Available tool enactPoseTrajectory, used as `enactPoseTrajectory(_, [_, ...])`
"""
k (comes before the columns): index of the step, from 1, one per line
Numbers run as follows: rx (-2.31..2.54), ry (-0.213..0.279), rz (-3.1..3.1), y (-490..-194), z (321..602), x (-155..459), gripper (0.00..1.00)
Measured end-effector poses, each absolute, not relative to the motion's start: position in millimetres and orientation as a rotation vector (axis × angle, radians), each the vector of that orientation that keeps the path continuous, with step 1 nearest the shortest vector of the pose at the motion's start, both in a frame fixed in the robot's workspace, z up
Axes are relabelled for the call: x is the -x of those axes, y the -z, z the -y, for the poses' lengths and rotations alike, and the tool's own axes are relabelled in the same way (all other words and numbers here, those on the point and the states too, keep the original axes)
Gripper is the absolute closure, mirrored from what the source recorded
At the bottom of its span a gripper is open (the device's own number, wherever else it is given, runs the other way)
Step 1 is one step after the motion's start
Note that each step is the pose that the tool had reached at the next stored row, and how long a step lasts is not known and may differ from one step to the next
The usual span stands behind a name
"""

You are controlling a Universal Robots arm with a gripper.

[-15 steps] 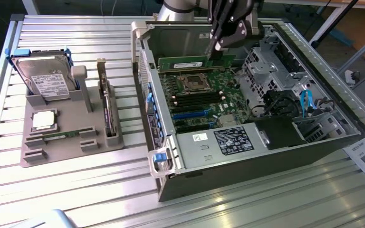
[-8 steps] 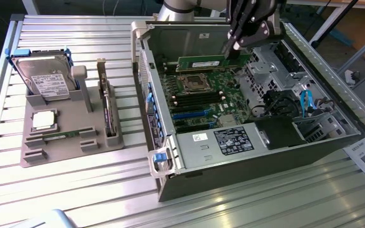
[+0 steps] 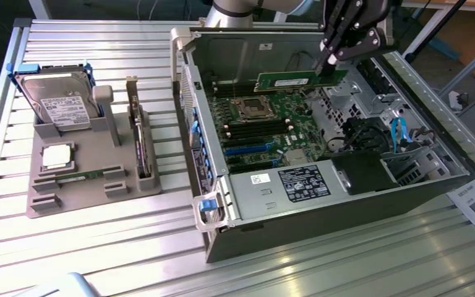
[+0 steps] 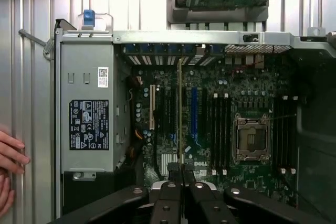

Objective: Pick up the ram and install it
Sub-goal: 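Pick up the ram and move it above insertion slot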

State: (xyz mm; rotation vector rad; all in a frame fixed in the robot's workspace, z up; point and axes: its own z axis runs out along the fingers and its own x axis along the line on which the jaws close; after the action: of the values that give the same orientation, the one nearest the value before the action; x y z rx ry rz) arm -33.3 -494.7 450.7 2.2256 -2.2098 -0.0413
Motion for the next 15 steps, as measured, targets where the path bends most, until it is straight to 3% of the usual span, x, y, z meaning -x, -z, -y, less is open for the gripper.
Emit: enactPoseTrajectory(15, [-2.232,0.056,2.216,-443.0,495.1,16.7,0.88])
